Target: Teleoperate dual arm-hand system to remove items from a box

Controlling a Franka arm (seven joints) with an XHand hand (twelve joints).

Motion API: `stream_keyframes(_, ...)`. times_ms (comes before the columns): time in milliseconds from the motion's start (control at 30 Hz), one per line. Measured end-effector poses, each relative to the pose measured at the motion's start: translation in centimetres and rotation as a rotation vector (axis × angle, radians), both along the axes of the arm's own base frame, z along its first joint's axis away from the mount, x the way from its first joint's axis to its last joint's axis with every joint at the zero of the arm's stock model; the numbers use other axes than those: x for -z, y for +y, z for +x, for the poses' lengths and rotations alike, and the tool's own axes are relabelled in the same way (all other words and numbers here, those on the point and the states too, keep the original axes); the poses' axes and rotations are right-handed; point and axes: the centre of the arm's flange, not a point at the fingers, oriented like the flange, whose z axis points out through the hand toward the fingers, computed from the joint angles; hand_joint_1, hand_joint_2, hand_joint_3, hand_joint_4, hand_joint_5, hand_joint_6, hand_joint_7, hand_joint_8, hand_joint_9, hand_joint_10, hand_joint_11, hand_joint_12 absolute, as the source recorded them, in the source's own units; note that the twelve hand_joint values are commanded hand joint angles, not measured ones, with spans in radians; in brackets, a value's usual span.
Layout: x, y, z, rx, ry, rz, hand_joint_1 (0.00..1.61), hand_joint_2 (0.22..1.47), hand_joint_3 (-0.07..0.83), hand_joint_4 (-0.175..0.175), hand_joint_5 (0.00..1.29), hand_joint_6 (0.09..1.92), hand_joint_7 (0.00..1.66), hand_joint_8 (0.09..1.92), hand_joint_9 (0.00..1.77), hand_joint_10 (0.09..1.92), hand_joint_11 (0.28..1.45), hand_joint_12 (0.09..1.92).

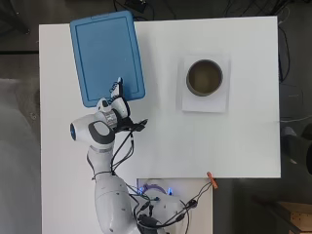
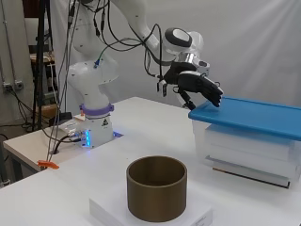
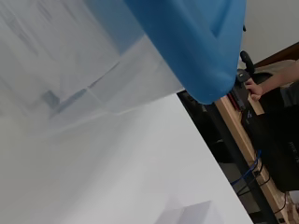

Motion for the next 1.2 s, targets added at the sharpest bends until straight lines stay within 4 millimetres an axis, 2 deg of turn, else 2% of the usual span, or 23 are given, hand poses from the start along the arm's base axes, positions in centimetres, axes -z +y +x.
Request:
stream_keyframes(167,2.2,0.0,-0.9,-0.039,-0.074,-0.007,0.32,0.95,-0.003,0.112,0.53,0.09,0.57,0.09,0.51,0.09,0.39,0.09)
stream_keyframes(200,2.5,0.0,-1.0,-0.043,-0.073,-0.004,0.36,1.01,0.002,0.135,0.65,0.09,0.66,0.09,0.61,0.09,0.46,0.09)
stream_keyframes(233,2.5,0.0,-1.0,-0.044,-0.073,-0.003,0.66,1.08,0.0,0.11,0.77,0.42,0.74,0.44,0.77,0.09,0.59,0.09)
stream_keyframes(267,2.5,0.0,-1.0,-0.045,-0.076,0.006,0.91,1.12,0.003,0.022,0.86,0.63,0.8,0.85,0.86,0.37,0.7,0.09)
stream_keyframes(300,2.3,0.1,-0.8,-0.054,-0.075,0.042,1.06,1.14,0.003,-0.063,0.91,0.73,0.83,1.13,0.88,0.78,0.71,0.41)
stream_keyframes(333,2.1,0.1,-0.5,-0.062,-0.065,0.088,1.06,1.15,0.0,0.009,0.92,0.88,0.82,1.29,0.87,1.1,0.67,0.74)
stream_keyframes(367,1.8,0.1,-0.2,-0.069,-0.054,0.143,1.02,1.16,-0.001,0.081,0.89,1.0,0.8,1.37,0.86,1.3,0.62,0.96)
stream_keyframes(433,0.2,0.9,0.5,-0.094,-0.045,0.297,1.14,1.2,0.0,-0.076,0.82,1.04,0.81,1.48,0.83,1.35,0.57,1.09)
stream_keyframes(467,-0.6,1.1,0.7,-0.103,-0.042,0.344,1.17,1.2,-0.002,-0.109,0.82,1.03,0.82,1.48,0.83,1.33,0.56,1.1)
stream_keyframes(500,-1.3,1.2,0.9,-0.108,-0.036,0.379,1.1,1.19,-0.002,-0.012,0.83,1.09,0.79,1.47,0.83,1.35,0.56,1.1)
stream_keyframes(533,-1.6,1.1,0.8,-0.111,-0.032,0.396,1.03,1.19,-0.001,0.071,0.84,1.14,0.76,1.47,0.82,1.38,0.57,1.1)
stream_keyframes(567,-1.9,0.9,0.8,-0.113,-0.034,0.404,0.99,1.18,-0.001,0.122,0.84,1.17,0.74,1.49,0.82,1.41,0.57,1.11)
stream_keyframes(633,-2.6,0.6,0.7,-0.126,-0.078,0.437,0.96,1.17,-0.001,0.164,0.85,1.19,0.72,1.5,0.82,1.44,0.57,1.11)
stream_keyframes(867,-3.9,-0.2,-0.3,-0.189,-0.127,0.482,0.97,1.16,0.0,0.175,0.88,1.15,0.75,1.56,0.85,1.47,0.57,1.13)
stream_keyframes(1000,-4.3,-0.3,-0.7,-0.204,-0.141,0.497,0.97,1.16,0.0,0.175,0.88,1.14,0.79,1.63,0.9,1.54,0.58,1.25)
stream_keyframes(1067,-4.9,-0.2,-0.9,-0.196,-0.152,0.494,0.97,1.17,0.002,0.175,0.86,1.18,0.77,1.66,0.9,1.57,0.59,1.29)
stream_keyframes(1167,-5.3,-0.4,-1.0,-0.194,-0.187,0.48,0.93,1.2,0.002,0.175,0.8,1.26,0.71,1.6,0.85,1.54,0.57,1.25)
stream_keyframes(1200,-5.5,-0.3,-0.9,-0.206,-0.206,0.479,1.03,1.21,0.002,0.049,0.79,1.19,0.75,1.56,0.85,1.47,0.57,1.24)
